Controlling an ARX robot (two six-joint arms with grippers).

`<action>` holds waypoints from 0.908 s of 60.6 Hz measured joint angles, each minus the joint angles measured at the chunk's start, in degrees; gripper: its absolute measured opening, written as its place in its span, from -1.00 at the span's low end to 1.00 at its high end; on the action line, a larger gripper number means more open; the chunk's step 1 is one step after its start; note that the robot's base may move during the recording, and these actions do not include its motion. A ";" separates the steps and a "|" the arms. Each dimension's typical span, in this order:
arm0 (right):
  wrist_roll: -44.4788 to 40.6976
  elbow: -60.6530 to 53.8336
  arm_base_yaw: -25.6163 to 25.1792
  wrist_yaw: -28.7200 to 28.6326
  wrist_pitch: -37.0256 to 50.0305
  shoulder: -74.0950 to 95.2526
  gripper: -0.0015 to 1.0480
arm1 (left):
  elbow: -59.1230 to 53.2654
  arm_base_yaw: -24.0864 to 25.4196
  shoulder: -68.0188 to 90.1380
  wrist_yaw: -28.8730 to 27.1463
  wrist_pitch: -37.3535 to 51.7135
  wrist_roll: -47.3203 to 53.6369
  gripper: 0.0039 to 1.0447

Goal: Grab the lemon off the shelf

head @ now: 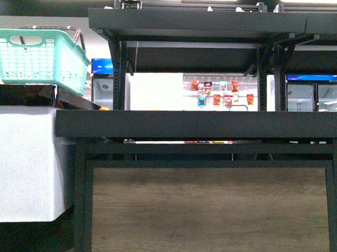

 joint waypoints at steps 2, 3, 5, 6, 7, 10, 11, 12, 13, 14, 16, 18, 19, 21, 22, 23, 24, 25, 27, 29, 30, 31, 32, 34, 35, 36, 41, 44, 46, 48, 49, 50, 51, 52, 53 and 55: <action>0.00 0.00 0.00 0.00 0.00 0.00 0.95 | 0.00 0.00 0.00 0.00 0.00 0.00 0.86; 0.00 0.00 0.02 0.00 0.00 0.00 0.95 | 0.00 0.00 0.00 0.00 0.00 0.00 0.86; 0.00 0.00 0.02 0.00 0.00 0.00 0.95 | 0.00 0.00 0.00 0.00 0.00 0.00 0.86; 0.00 0.00 0.00 0.00 0.00 0.00 0.95 | 0.00 0.00 0.00 0.00 0.00 0.00 0.86; 0.00 0.00 0.02 0.00 0.00 0.00 0.95 | 0.00 0.00 0.00 0.02 0.00 0.00 0.86; 0.00 0.00 0.00 0.00 0.00 0.00 0.95 | 0.00 0.00 0.00 0.00 0.00 0.00 0.86; 0.00 0.00 0.00 0.00 0.00 0.00 0.95 | 0.00 0.00 0.00 0.00 0.00 0.00 0.86; 0.00 0.00 0.00 0.00 0.00 0.00 0.95 | 0.00 0.00 0.00 0.00 0.00 0.00 0.86; 0.00 0.00 0.00 0.00 0.00 0.00 0.95 | 0.00 0.00 0.00 0.00 0.00 0.00 0.86; 0.00 0.00 0.00 0.00 0.00 0.00 0.95 | 0.00 0.00 0.00 0.00 0.00 0.00 0.86; 0.00 0.00 0.02 0.00 0.00 0.00 0.95 | 0.00 0.00 0.00 0.00 0.00 0.00 0.86; 0.00 0.00 0.00 0.00 0.00 0.00 0.95 | 0.00 0.00 0.00 0.02 0.00 0.00 0.86; 0.00 0.00 0.02 0.00 0.00 0.00 0.95 | 0.00 0.00 0.00 0.00 0.00 0.00 0.86; 0.00 0.00 0.00 0.00 0.00 0.00 0.95 | 0.00 0.00 0.00 0.00 0.00 0.00 0.86; 0.00 0.00 0.00 0.00 0.00 0.00 0.95 | 0.00 0.00 0.00 0.00 0.00 0.00 0.86; 0.00 0.00 0.02 0.00 0.00 0.00 0.95 | 0.00 0.00 0.00 0.00 0.00 0.00 0.86; 0.00 0.00 0.00 0.00 0.00 0.00 0.95 | 0.00 0.00 0.00 0.00 0.00 0.00 0.86; 0.00 0.00 0.02 0.00 0.00 0.00 0.95 | 0.00 0.00 0.00 0.00 0.00 0.00 0.86; 0.00 0.00 0.02 0.00 0.00 0.00 0.95 | 0.00 0.00 0.00 0.00 0.00 0.00 0.86; 0.00 0.00 0.00 0.00 0.00 0.00 0.95 | 0.00 0.00 0.00 0.00 0.00 0.00 0.86; 0.00 0.00 0.00 0.00 0.00 0.00 0.95 | 0.00 0.00 0.00 0.02 0.00 0.00 0.86; 0.00 0.00 0.02 0.00 0.00 0.00 0.95 | 0.00 0.00 0.00 0.00 0.00 0.00 0.86; 0.00 0.00 0.02 0.00 0.00 0.00 0.95 | 0.00 0.00 0.00 0.00 0.00 0.00 0.86; 0.00 0.00 0.00 0.00 0.00 0.00 0.95 | 0.00 0.00 0.00 0.00 0.00 0.00 0.86; 0.00 0.00 0.02 0.00 0.00 0.00 0.95 | 0.00 0.00 0.00 0.00 0.00 0.00 0.86; 0.00 0.00 0.00 0.00 0.00 0.00 0.95 | 0.00 0.00 0.00 0.00 0.00 0.00 0.86; 0.00 0.00 0.00 0.00 0.00 0.00 0.95 | 0.00 0.00 0.00 0.02 0.00 0.00 0.86; 0.00 0.00 0.02 0.00 0.00 0.00 0.95 | 0.00 0.00 0.00 0.00 0.00 0.00 0.86; 0.00 0.00 0.02 -0.02 0.00 0.00 0.95 | 0.00 0.00 0.00 0.00 0.00 0.00 0.86; 0.00 0.00 0.02 0.00 0.00 0.00 0.95 | 0.00 0.00 0.00 0.00 0.00 0.00 0.86; 0.00 0.00 0.00 0.00 0.00 0.00 0.95 | 0.00 0.00 0.00 0.00 0.00 0.00 0.86; 0.00 0.00 0.02 0.00 0.00 0.00 0.95 | 0.00 0.00 0.00 0.00 0.00 0.00 0.86; 0.00 0.00 0.00 0.00 0.00 0.00 0.95 | 0.00 0.00 0.00 0.00 0.00 0.00 0.86; 0.00 0.00 0.02 -0.02 0.00 0.00 0.95 | 0.00 0.00 0.00 0.00 0.00 0.00 0.86; 0.00 0.00 0.02 0.00 0.00 0.00 0.95 | 0.00 0.00 0.00 0.02 0.00 0.00 0.86; 0.00 0.00 0.02 -0.07 0.00 0.00 0.95 | 0.00 0.00 0.00 0.00 0.00 0.00 0.86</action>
